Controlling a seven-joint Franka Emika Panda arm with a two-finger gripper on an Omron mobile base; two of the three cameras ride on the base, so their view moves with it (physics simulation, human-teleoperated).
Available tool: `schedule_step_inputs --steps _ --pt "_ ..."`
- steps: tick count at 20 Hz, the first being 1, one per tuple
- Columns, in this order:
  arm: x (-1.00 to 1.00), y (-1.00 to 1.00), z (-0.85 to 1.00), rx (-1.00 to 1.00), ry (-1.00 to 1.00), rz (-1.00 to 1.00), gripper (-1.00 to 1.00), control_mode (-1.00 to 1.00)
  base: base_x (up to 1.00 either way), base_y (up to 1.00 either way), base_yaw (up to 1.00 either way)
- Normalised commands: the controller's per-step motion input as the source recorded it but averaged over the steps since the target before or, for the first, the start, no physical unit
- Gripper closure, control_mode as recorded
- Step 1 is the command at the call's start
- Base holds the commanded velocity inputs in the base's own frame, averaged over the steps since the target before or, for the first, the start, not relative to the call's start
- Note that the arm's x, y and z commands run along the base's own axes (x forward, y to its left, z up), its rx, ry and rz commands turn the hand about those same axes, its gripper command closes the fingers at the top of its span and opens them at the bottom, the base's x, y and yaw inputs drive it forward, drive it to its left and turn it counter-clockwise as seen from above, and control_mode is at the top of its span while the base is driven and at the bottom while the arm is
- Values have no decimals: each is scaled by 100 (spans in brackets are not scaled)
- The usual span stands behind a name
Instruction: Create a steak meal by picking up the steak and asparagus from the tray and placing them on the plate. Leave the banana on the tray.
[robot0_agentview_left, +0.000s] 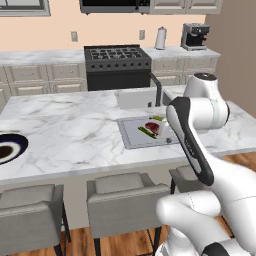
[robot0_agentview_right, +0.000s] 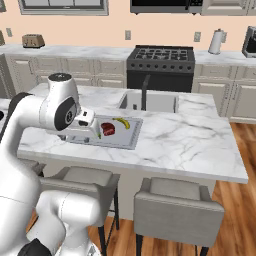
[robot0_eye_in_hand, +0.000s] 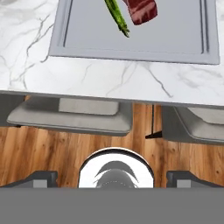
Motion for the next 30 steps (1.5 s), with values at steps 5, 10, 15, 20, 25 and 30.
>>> schedule_step_inputs --steps 5,10,15,20,25,30 --pt "-10 0 4 0 -4 0 -100 -100 0 0 0" --pt "0 0 2 0 -1 0 -100 -100 0 0 0" --pt "0 9 0 0 0 0 -100 -100 0 0 0" --pt "0 0 0 0 0 0 -100 100 -29 40 1" --pt "0 0 0 0 0 0 -100 100 -38 67 1" --pt "0 0 0 0 0 0 -100 100 -7 77 0"
